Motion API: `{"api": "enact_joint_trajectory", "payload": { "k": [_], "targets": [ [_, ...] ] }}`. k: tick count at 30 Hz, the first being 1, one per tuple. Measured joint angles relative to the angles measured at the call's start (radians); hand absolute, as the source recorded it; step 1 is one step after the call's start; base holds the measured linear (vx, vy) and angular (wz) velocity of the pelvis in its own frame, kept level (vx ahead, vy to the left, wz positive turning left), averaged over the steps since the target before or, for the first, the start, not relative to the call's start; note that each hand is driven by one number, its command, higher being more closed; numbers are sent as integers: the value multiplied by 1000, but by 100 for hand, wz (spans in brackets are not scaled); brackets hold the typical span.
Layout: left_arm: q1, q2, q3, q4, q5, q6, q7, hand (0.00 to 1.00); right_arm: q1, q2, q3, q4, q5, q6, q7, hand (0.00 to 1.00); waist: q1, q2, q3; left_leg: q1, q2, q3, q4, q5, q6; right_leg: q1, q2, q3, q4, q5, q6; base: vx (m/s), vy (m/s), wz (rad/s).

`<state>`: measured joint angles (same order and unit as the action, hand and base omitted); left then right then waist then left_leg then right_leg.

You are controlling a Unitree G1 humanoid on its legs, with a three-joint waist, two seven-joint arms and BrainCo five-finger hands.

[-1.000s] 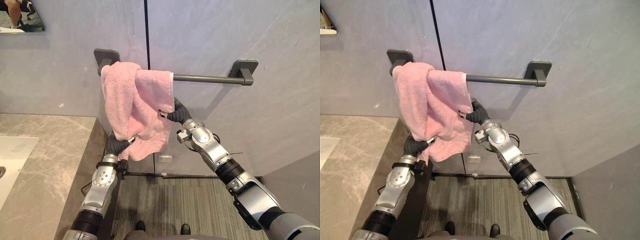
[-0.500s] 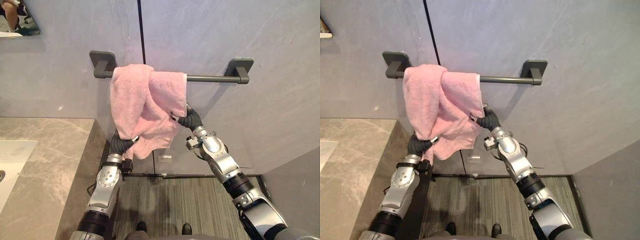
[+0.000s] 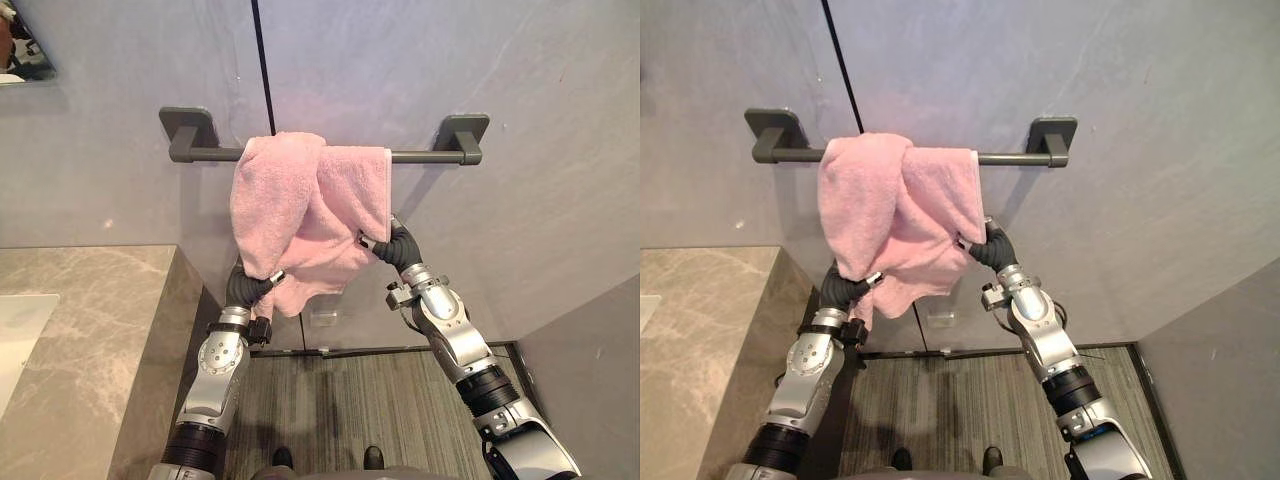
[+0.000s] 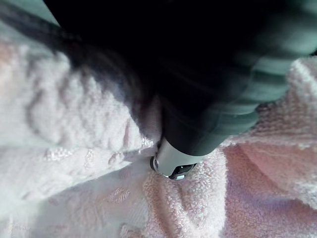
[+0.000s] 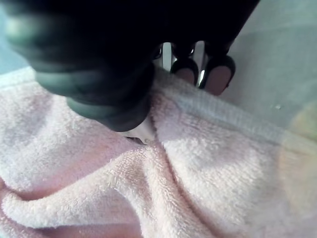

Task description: Organize washtable

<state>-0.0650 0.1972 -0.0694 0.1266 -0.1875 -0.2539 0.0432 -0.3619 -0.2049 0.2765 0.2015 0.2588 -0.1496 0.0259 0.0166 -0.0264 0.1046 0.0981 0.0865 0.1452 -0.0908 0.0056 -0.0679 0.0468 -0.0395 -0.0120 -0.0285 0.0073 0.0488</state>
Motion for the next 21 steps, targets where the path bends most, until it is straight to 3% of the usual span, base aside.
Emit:
{"api": "enact_joint_trajectory", "payload": {
  "k": [12,13,16,21],
  "targets": [
    [-2,-1,40,2,-29,0,-22,100,1,-1,0,-2,-37,0,21,100,-1,0,0,2,-1,-10,1,0,0,4,-2,-9,7,-6,2,-2,-1,1],
    [-2,-1,40,2,-38,0,-23,0,1,-1,0,-2,-38,0,22,100,0,0,0,2,-1,-12,1,0,0,4,-2,-10,8,-7,3,0,0,3],
    [0,-1,48,6,-48,0,-23,0,1,-11,-1,-2,-41,0,22,100,-1,0,0,2,-1,-15,1,0,0,5,-2,-13,9,-8,4,0,0,3],
    [23,-22,215,45,-106,0,-14,0,9,-52,-152,10,-41,-1,-2,100,0,0,0,2,-4,-28,-1,0,0,4,-5,-25,26,-26,5,7,-4,9]
  ]
}}
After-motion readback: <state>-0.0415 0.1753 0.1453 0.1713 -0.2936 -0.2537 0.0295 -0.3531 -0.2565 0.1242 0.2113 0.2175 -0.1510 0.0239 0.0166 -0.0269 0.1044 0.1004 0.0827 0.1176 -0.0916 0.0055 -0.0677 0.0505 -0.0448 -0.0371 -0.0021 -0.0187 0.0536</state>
